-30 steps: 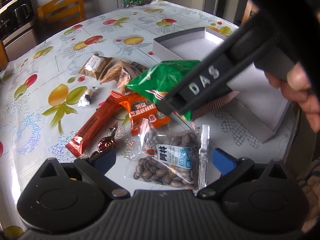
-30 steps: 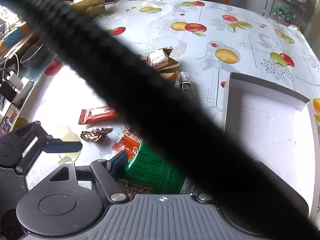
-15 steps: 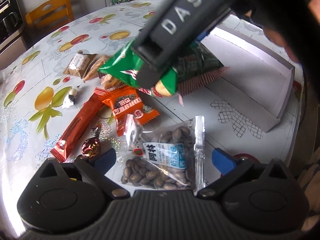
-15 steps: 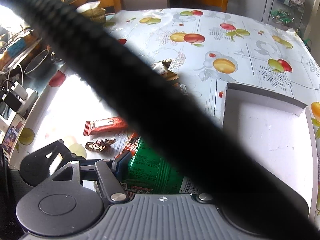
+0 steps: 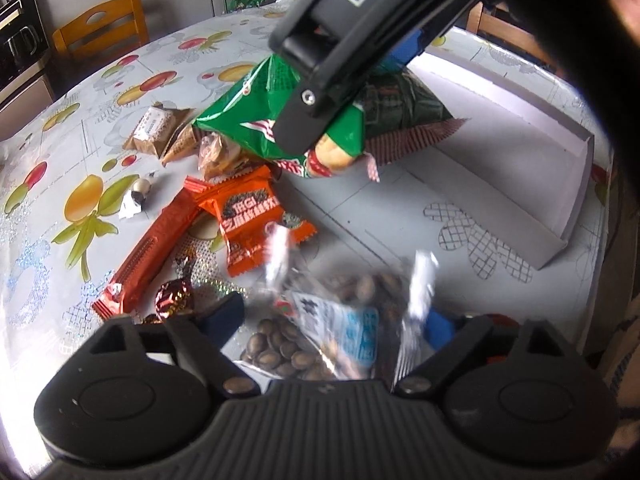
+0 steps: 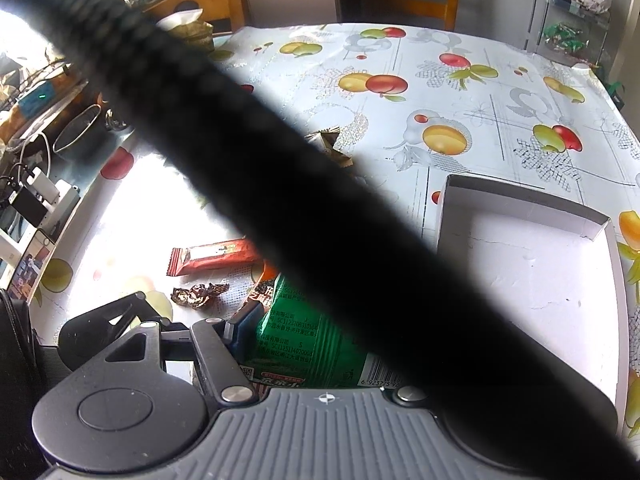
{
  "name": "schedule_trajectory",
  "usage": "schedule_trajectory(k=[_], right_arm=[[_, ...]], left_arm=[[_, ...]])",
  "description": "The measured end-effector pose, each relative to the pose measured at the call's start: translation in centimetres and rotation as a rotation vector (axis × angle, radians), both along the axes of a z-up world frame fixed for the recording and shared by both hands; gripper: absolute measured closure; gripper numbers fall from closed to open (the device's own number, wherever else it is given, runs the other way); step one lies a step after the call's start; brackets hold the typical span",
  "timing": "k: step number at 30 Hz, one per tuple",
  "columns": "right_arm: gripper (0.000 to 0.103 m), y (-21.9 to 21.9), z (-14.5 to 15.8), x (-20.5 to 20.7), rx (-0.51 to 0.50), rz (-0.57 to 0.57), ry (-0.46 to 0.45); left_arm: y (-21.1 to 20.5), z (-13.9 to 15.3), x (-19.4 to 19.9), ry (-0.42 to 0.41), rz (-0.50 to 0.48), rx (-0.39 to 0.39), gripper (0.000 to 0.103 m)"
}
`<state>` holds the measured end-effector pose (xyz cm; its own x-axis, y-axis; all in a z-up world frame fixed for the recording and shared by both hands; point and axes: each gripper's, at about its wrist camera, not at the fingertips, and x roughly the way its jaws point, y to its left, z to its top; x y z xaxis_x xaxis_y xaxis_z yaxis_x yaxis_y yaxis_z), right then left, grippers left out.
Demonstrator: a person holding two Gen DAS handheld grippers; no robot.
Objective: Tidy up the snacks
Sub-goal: 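Grasp the clear sunflower seed bag with the left tool while the right holds the chip bag, then carry the seed bag toward the white box with the left tool while the right holds the chip bag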
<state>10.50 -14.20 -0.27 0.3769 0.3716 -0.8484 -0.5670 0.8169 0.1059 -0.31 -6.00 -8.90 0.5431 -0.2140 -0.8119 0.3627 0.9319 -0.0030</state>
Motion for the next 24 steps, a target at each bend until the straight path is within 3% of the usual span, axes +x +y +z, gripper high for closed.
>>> schedule_trajectory(k=[3,6,12,13,15,24], right_arm=[[0.036,-0.3,0.2,0.1,0.005,-0.003,-0.002],[0.036,-0.6,0.3,0.3,0.01,-0.005,-0.005],[0.036,-0.8,0.4,0.4,0.012,-0.005,-0.005],[0.036,-0.8,0.4,0.4,0.013,-0.005,-0.005],[0.036,-0.8,0.4,0.5,0.017,-0.005,-0.006],[0.036,-0.9,0.5,0.6,0.032,-0.003,-0.004]], left_arm=[[-0.1,0.2,0.1,-0.012,-0.008,0.012,0.021],[-0.2,0.6,0.0,-0.054,-0.006,0.038,0.041],[-0.2,1.0,0.2,-0.063,0.007,0.064,0.048],[-0.2,1.2,0.1,-0.072,0.01,0.065,0.059],[-0.2,1.6,-0.2,-0.092,0.021,0.078,0.065],[1.2,2.7,0.3,-0.117,0.08,0.066,0.076]])
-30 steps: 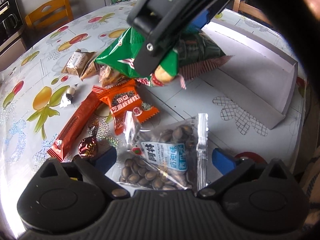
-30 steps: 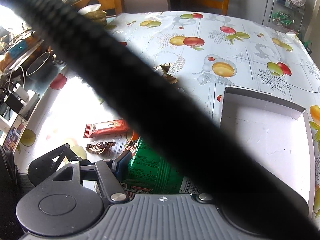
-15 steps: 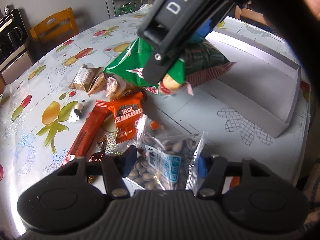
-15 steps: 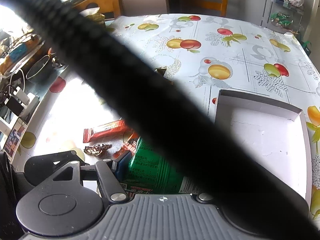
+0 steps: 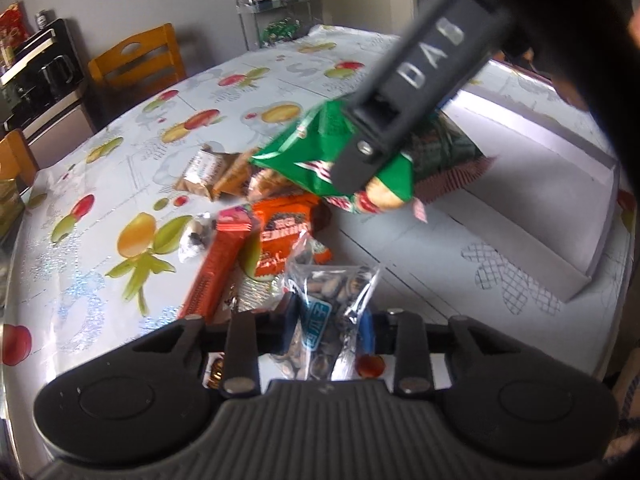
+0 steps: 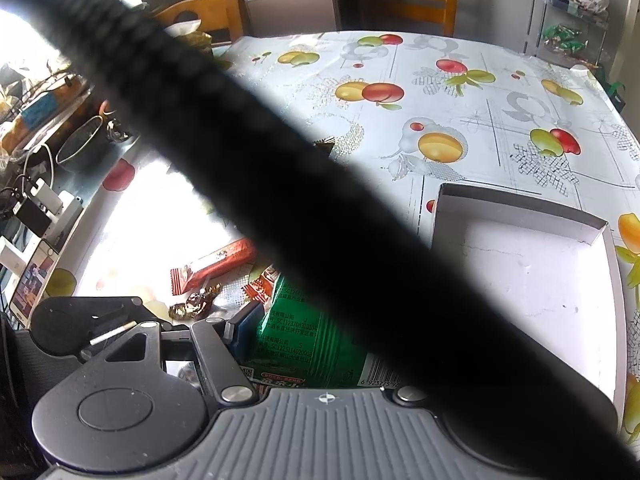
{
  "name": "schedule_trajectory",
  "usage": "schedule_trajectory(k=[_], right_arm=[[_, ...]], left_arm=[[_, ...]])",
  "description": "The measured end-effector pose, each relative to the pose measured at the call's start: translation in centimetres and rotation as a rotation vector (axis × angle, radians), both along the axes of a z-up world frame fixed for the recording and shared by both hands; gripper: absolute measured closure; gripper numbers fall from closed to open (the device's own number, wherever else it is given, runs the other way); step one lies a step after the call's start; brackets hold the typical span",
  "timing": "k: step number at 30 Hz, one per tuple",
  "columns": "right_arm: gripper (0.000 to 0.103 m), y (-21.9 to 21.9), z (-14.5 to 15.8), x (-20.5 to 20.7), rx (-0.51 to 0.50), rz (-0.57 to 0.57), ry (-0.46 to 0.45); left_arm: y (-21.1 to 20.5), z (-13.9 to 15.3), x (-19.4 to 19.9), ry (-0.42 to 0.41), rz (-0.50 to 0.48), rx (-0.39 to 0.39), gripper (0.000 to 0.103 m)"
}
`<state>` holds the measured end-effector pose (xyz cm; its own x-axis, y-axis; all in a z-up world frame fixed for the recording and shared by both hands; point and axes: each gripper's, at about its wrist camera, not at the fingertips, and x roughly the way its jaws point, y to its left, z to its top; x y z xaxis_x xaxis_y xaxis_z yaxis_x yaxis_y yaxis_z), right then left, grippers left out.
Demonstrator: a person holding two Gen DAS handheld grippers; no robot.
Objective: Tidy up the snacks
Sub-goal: 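Carry the seed bag toward the white box with the left tool while the right holds the chip bag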
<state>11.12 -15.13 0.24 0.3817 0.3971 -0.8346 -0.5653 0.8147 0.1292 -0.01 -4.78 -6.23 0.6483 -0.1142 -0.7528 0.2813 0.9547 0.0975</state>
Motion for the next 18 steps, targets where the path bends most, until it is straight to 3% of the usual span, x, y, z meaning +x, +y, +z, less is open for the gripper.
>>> schedule_trajectory(k=[7,18], right_arm=[[0.036,0.0,0.4,0.0,0.01,0.002,-0.008],[0.037,0.0,1.1,-0.3,0.021,0.006,-0.024]], left_arm=[[1.1,1.1,0.1,-0.021,0.036,-0.035,0.082],[2.4,3.8,-0.1,-0.058,0.082,-0.06,0.083]])
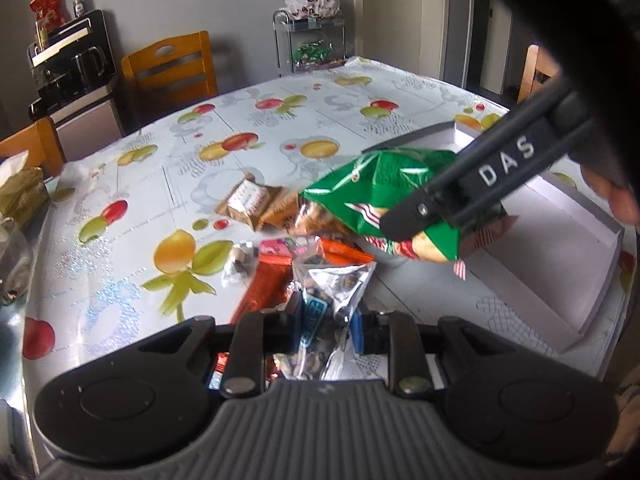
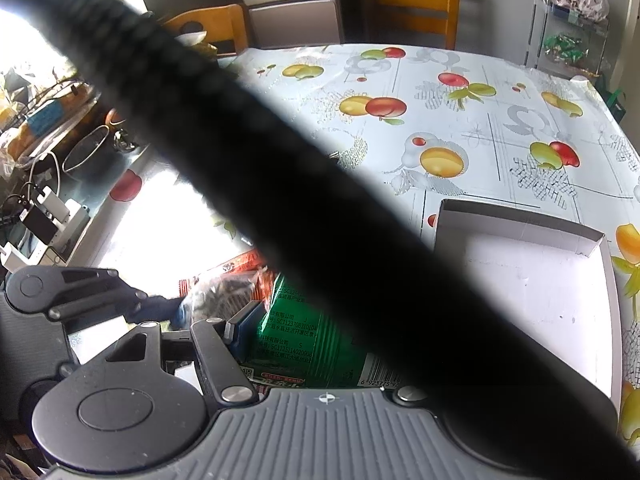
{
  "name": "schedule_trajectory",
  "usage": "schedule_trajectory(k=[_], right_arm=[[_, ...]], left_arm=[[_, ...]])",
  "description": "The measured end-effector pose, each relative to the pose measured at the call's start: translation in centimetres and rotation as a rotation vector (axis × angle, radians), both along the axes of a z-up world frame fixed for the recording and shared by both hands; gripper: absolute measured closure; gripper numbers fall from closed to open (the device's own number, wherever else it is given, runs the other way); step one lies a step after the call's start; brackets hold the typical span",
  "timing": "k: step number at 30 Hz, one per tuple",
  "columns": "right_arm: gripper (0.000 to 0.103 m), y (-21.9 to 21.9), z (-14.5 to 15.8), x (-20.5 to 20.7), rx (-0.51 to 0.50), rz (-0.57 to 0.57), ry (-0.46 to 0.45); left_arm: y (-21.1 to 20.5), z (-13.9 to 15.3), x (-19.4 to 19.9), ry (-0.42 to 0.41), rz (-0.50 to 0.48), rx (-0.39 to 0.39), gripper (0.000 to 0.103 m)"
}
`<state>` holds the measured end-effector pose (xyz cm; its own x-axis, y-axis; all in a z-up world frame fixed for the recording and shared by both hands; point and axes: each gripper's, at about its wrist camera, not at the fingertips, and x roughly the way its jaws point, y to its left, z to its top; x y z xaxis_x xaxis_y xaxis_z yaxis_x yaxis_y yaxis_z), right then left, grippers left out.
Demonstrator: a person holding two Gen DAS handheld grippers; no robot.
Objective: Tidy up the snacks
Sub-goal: 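Carry the seed bag toward the white box with the left tool while the right holds the chip bag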
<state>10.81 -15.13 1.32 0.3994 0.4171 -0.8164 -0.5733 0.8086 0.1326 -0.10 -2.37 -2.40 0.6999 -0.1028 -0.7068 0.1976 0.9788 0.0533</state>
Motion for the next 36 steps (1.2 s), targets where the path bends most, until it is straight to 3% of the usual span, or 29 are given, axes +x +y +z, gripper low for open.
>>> schedule_trajectory(k=[36], right_arm=[[0.037,-1.6,1.4,-0.4,0.029,-0.002,-0.033]], left_arm=[[0.7,2.9,0.3,-0.015,0.05,0.006,0.083]])
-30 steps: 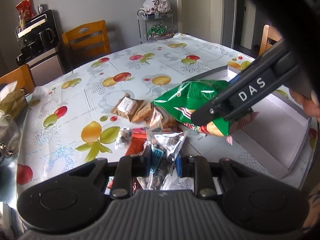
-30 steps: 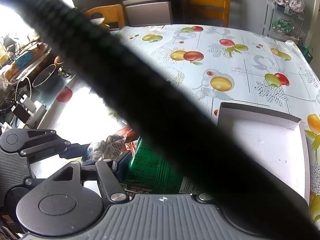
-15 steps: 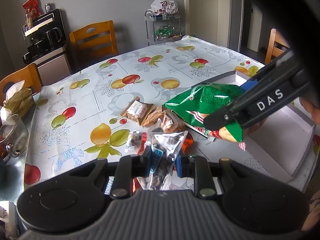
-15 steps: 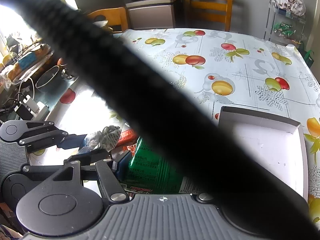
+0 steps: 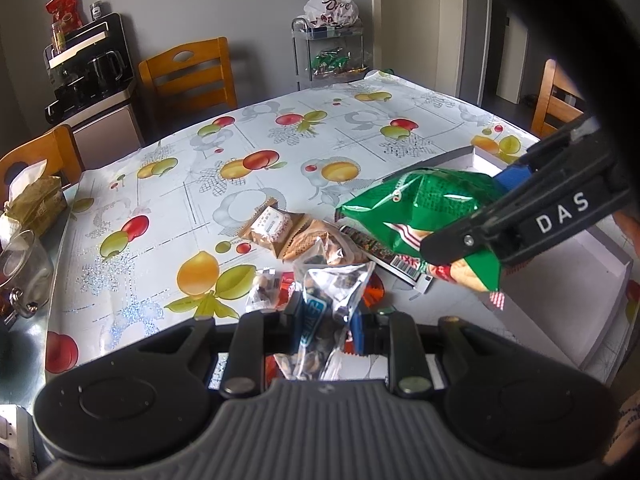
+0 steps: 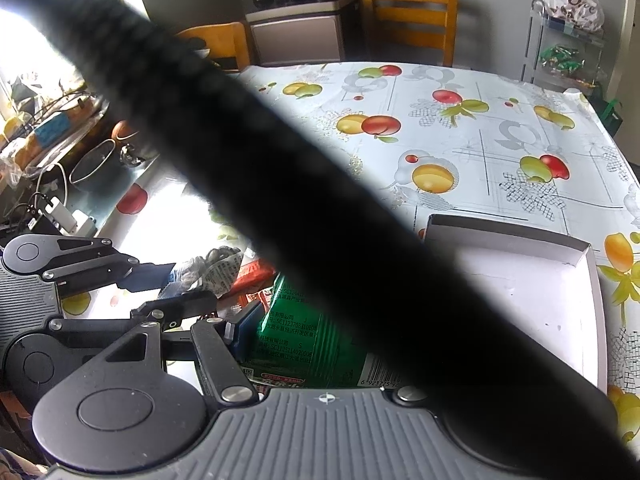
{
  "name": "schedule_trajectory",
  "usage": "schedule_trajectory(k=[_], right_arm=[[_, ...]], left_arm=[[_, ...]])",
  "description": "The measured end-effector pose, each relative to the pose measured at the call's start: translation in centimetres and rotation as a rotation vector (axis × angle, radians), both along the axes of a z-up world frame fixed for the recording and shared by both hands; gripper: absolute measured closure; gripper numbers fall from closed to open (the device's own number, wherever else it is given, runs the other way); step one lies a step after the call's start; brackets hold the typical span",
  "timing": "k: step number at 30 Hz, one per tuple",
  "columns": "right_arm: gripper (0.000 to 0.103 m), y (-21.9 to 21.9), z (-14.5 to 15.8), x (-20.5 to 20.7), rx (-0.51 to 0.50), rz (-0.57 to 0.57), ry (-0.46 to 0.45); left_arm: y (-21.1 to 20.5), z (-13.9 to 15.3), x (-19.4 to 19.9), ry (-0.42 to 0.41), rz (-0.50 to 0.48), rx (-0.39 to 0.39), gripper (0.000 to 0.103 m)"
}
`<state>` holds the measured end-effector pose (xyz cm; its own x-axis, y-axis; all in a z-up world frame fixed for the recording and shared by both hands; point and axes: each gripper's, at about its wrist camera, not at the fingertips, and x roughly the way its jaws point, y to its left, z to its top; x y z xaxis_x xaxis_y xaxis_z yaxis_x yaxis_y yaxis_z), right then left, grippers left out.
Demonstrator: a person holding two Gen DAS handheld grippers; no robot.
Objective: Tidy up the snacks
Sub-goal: 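Carry the seed bag toward the white box with the left tool while the right holds the chip bag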
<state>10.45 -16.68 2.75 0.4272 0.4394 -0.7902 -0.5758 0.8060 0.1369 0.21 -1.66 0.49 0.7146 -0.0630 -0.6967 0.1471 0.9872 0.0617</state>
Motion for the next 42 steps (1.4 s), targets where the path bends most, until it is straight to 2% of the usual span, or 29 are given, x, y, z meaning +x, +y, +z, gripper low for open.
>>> schedule_trajectory(k=[27,42], right_arm=[[0.037,-2.8,0.5,0.8,0.014,-0.059,-0.027],[0.037,-5.4,0.8,1.0,0.023,-0.123,-0.046]], left_arm=[[-1.8,1.8,1.8,-0.02,-0.012,-0.002,0.083],[-5.1,3.1,3.8,-0.043,-0.097,-0.017,0.083]])
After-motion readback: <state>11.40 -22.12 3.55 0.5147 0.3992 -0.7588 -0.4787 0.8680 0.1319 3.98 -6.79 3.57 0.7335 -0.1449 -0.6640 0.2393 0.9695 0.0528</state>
